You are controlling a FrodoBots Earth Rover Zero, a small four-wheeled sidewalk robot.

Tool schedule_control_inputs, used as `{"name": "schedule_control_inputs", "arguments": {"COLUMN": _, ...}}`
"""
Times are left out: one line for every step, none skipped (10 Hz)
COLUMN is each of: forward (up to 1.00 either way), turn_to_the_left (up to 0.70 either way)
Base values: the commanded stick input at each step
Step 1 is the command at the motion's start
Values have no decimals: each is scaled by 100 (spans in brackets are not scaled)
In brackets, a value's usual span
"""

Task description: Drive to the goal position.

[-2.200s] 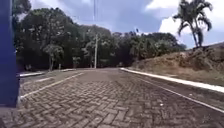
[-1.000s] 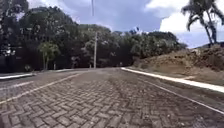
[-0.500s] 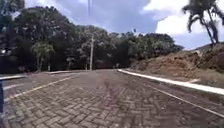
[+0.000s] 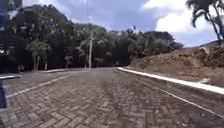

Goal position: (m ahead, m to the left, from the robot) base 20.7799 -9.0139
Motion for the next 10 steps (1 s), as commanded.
{"name": "schedule_control_inputs", "arguments": {"forward": 100, "turn_to_the_left": 0}}
{"name": "schedule_control_inputs", "arguments": {"forward": 100, "turn_to_the_left": 0}}
{"name": "schedule_control_inputs", "arguments": {"forward": 100, "turn_to_the_left": 0}}
{"name": "schedule_control_inputs", "arguments": {"forward": 100, "turn_to_the_left": 0}}
{"name": "schedule_control_inputs", "arguments": {"forward": 100, "turn_to_the_left": 0}}
{"name": "schedule_control_inputs", "arguments": {"forward": 100, "turn_to_the_left": 0}}
{"name": "schedule_control_inputs", "arguments": {"forward": 100, "turn_to_the_left": 0}}
{"name": "schedule_control_inputs", "arguments": {"forward": 100, "turn_to_the_left": 0}}
{"name": "schedule_control_inputs", "arguments": {"forward": 100, "turn_to_the_left": 0}}
{"name": "schedule_control_inputs", "arguments": {"forward": 100, "turn_to_the_left": 0}}
